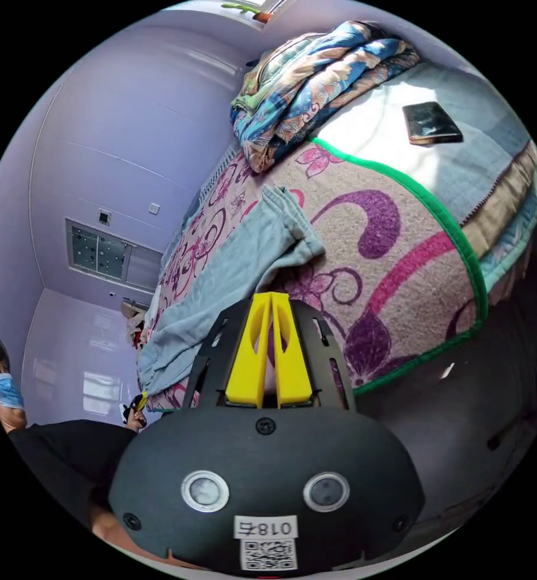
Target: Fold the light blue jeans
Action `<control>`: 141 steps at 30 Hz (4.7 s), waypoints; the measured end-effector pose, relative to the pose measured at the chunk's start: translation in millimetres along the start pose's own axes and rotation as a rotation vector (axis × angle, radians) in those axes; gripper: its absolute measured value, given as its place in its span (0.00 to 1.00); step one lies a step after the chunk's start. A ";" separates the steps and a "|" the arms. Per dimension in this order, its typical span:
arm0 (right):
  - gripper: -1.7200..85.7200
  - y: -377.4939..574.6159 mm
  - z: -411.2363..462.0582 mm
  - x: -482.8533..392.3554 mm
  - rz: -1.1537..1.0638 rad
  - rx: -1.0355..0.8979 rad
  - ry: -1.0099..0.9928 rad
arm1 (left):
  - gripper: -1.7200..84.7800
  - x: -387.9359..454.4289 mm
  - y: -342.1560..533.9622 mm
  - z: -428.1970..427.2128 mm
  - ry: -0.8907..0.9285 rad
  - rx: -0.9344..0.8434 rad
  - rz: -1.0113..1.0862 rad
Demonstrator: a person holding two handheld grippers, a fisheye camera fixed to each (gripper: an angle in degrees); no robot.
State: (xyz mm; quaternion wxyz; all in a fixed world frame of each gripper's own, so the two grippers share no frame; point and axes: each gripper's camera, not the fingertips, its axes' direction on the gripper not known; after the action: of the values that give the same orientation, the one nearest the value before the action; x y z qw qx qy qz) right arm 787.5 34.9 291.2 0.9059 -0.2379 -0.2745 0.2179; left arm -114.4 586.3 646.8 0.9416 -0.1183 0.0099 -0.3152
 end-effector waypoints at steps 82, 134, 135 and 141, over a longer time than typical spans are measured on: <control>0.02 -69.0 66.0 -114.3 0.119 0.159 -0.068 | 0.04 105.5 -45.3 100.2 0.014 0.125 -0.132; 0.11 134.8 283.4 -373.9 -1.109 -0.694 0.324 | 0.02 84.6 -47.1 108.2 -0.033 0.099 -0.009; 0.11 145.3 270.4 -363.0 -1.089 -0.701 0.315 | 0.02 78.6 -41.4 104.7 0.010 0.115 0.005; 0.11 105.9 158.4 -269.1 -0.553 -0.317 0.159 | 0.03 45.7 10.0 82.3 0.318 0.266 0.262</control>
State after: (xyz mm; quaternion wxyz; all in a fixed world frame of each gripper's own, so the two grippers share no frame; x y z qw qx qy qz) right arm 461.4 26.7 243.6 0.9009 -0.3089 -0.2875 -0.1011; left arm -64.2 584.6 727.0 0.9683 0.0601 0.1316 -0.2036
